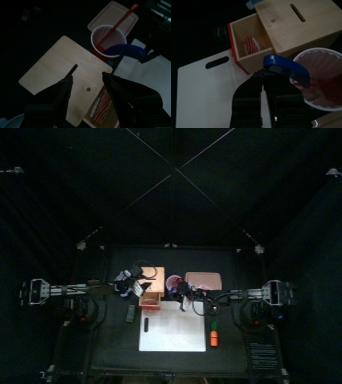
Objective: Close drawer
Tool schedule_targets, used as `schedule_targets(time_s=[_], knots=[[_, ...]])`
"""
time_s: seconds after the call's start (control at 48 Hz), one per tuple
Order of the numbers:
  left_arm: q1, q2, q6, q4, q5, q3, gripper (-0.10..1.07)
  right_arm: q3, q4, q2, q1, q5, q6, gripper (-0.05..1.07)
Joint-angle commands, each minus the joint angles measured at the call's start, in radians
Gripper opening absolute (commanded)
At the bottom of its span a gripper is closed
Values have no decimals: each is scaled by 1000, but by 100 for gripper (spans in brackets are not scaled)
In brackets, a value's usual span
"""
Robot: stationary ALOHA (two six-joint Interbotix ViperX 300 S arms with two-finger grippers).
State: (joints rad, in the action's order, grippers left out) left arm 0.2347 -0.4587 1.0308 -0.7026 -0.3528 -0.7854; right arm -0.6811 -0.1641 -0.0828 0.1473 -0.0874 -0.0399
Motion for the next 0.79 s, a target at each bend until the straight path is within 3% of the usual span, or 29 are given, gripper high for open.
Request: schedule_targets(time_s=[0.0, 0.229, 0.396, 0.562, 0.771], knots=[[23, -11, 2, -3, 46, 9, 87, 28, -2, -18, -3, -5, 2, 4], [210, 26, 6, 67, 172, 35, 86, 63, 0, 0, -67, -5, 2, 4], [347, 150, 3, 201, 299, 87, 82, 130, 2, 72, -126, -5, 2, 4], [376, 304, -3, 256, 308, 170, 68, 216, 6, 155, -172, -2, 2, 4], [397, 347, -3, 261, 206, 189, 44, 321, 29, 272, -202, 25, 5, 4]])
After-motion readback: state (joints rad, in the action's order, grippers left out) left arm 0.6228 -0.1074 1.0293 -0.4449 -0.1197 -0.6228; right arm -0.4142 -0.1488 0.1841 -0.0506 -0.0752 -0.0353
